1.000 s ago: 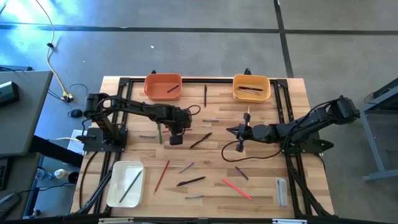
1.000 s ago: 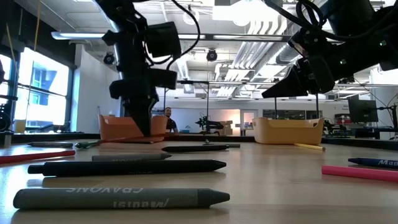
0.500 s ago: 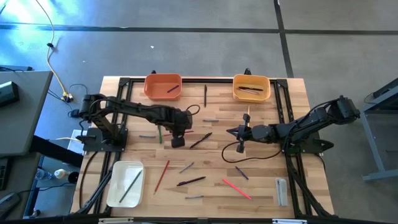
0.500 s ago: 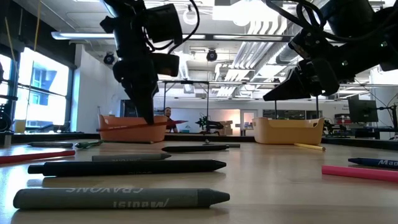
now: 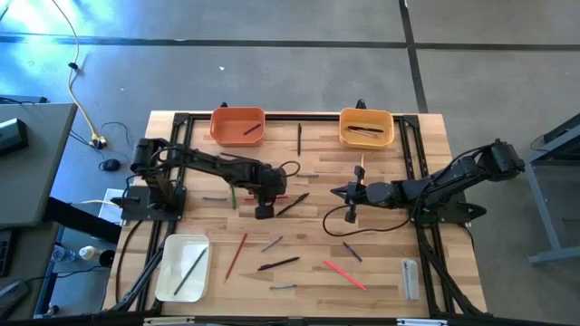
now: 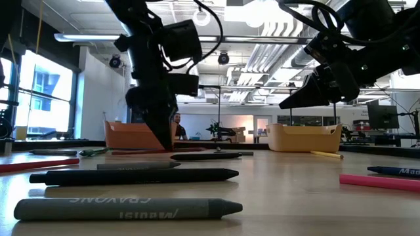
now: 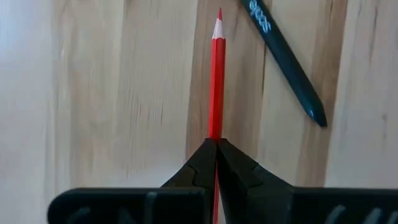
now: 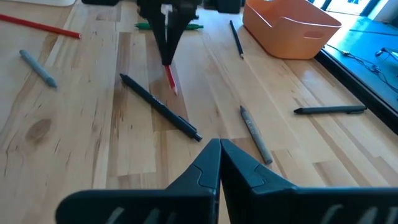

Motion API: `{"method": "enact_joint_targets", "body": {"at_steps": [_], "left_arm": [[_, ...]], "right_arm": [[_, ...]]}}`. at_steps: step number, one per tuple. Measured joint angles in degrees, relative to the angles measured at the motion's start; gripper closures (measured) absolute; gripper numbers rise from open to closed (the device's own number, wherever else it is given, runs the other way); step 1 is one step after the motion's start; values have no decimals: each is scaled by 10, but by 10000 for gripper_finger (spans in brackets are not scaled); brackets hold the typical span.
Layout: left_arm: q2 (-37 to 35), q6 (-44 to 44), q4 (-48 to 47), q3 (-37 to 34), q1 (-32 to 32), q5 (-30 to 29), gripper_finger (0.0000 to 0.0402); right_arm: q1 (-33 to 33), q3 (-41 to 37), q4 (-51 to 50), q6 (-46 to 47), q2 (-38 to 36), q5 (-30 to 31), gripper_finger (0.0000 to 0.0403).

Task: Sort crayons/erasers/pens/pencils in bins
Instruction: Put the red colored pencil into the white bin

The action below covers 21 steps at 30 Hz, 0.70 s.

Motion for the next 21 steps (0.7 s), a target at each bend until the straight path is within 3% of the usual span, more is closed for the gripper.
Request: {"method": "enact_joint_targets", "body": {"at_steps": [14,21], "left_arm": [[23,22,20,2,4,-2,400],[-1,25,-6,-2,3,-3,370]], "right_arm": [[0,0,0,1,0,-8,403],[-2,0,19,9,0,-26,403]]}}
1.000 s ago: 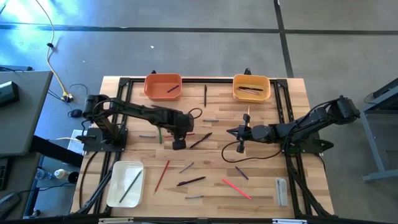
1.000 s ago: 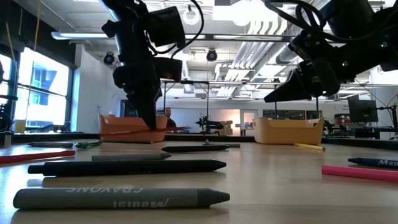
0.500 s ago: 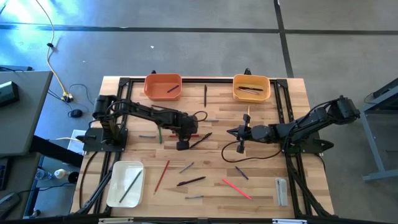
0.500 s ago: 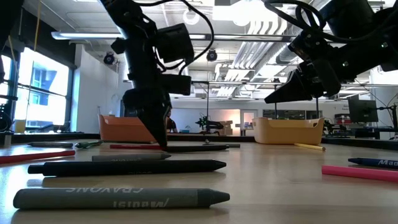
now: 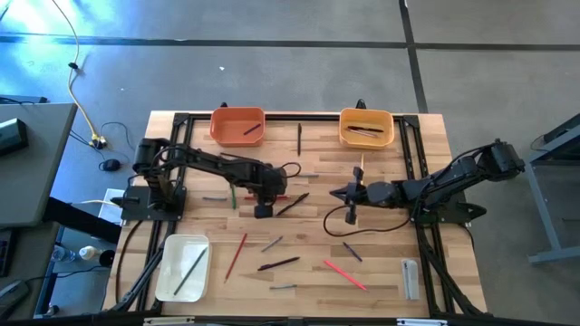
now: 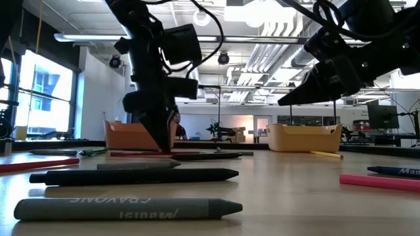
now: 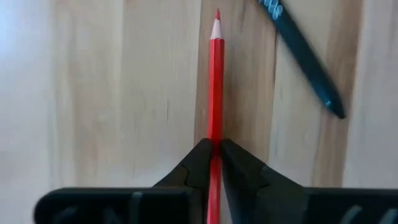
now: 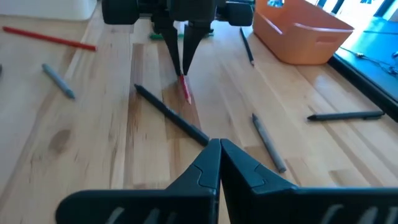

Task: Sort crayons/erasers/pens/pencils in bins
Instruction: Put the red colored pencil into the white bin

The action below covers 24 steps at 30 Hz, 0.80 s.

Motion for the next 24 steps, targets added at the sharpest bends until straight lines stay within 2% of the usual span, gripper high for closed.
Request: {"method": "enact_joint_targets", "body": {"at_steps": [5,7,13,15,19,24], "left_arm": [[-44,-9,-20,-9,-2,-1,342],[-60,-10,-16,-30,-4,-1,335],[-109,-19,52,-124,-10,-6,340],[-130,-20,99,-154,-11,-8,348],[-178,-20,132,-199,-11,-12,363],[-235,-20,127,-226,-10,-21,373]], "right_arm": [[0,11,19,-15,0,-1,403],[-2,27,10,-16,0,-2,403],[-48,91,-26,-31,21,-65,403],[-71,116,-36,-35,52,-98,403],[-106,181,-68,-35,143,-163,403],[-129,286,-150,-40,249,-205,403]]}}
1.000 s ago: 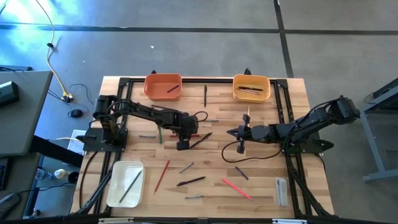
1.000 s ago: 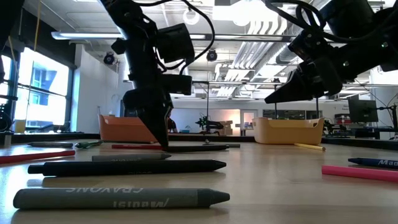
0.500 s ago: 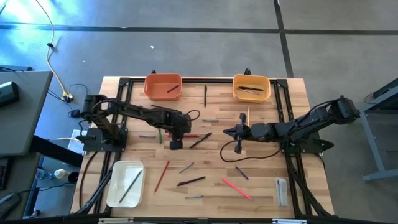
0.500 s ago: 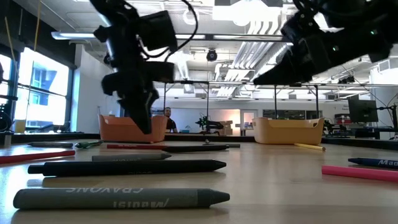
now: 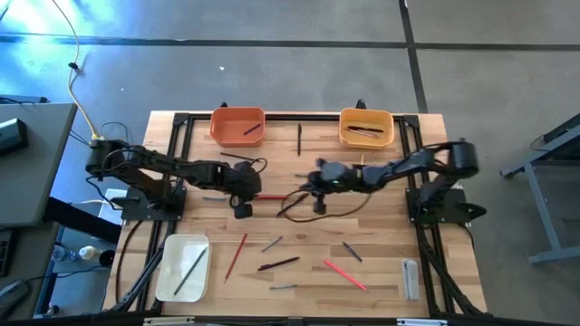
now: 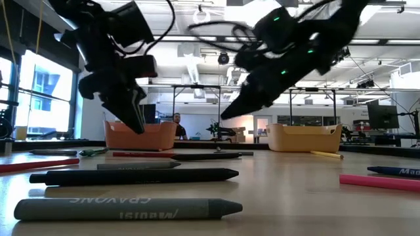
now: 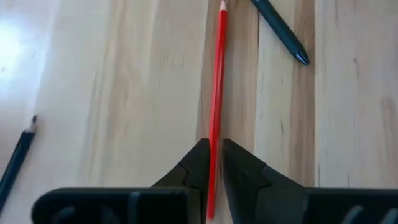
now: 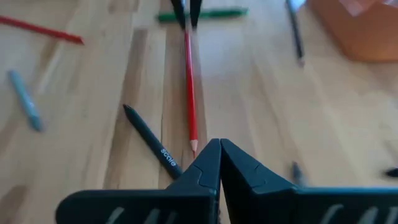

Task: Sort crayons/erasers/pens/pencils in bins
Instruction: Put the red colored pencil into the white bin

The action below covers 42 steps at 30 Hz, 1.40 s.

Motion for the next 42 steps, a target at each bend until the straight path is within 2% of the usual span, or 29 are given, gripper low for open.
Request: {"method": "enact_joint_targets", "body": {"at_steps": [5,10,19,28,31,34,42], "left_arm": [[-33,-2,3,-16,0,-11,374],[-42,-6,2,-22,0,-11,374],[-42,-5,4,-22,-1,-11,374],[-42,-5,12,-22,-1,-11,374],[-42,-5,14,-22,-1,-10,374],[-42,-4,14,-22,-1,-10,374],[-42,-4,15,-22,-1,-10,374]], "right_arm": [[-8,98,-109,-5,82,-14,402],[-9,167,-167,-12,140,-14,402],[-8,185,-190,-14,152,-14,397],[-2,184,-194,-11,152,-26,284],[-2,184,-194,-9,152,-45,270],[-2,184,-193,-6,152,-46,277],[-10,184,-171,5,172,-51,338]]}}
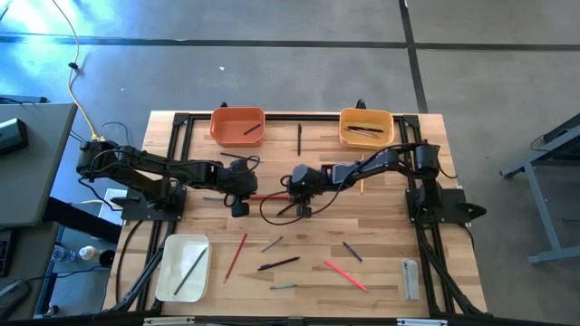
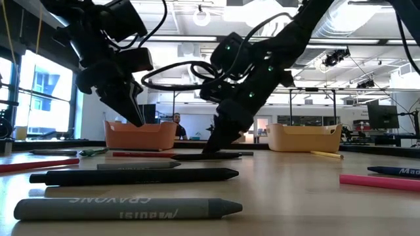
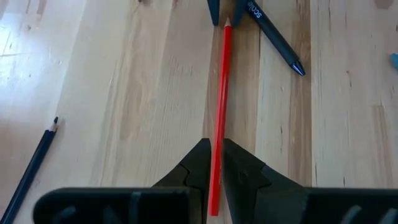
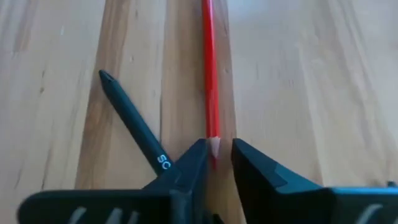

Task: Sort crayons/erasers/pens/pencils in bins
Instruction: Put the red colored pencil into the white bin

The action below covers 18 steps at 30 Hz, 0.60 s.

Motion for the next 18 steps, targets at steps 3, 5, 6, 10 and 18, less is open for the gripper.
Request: {"method": "enact_joint_targets", "body": {"at_steps": [3,5,6,10,18], "left_arm": [[0,0,0,0,0,0,374],[0,0,0,0,0,1,374],[0,0,0,0,0,1,374],[0,-1,-1,0,0,1,373],[0,19,-11,0,0,-15,334]], "right_arm": [[-1,0,0,0,1,0,356],[-1,0,0,0,1,0,369],[-1,0,0,-1,1,0,377],[-1,0,-4,-10,1,0,399],[-1,0,16,3,4,1,400]]}}
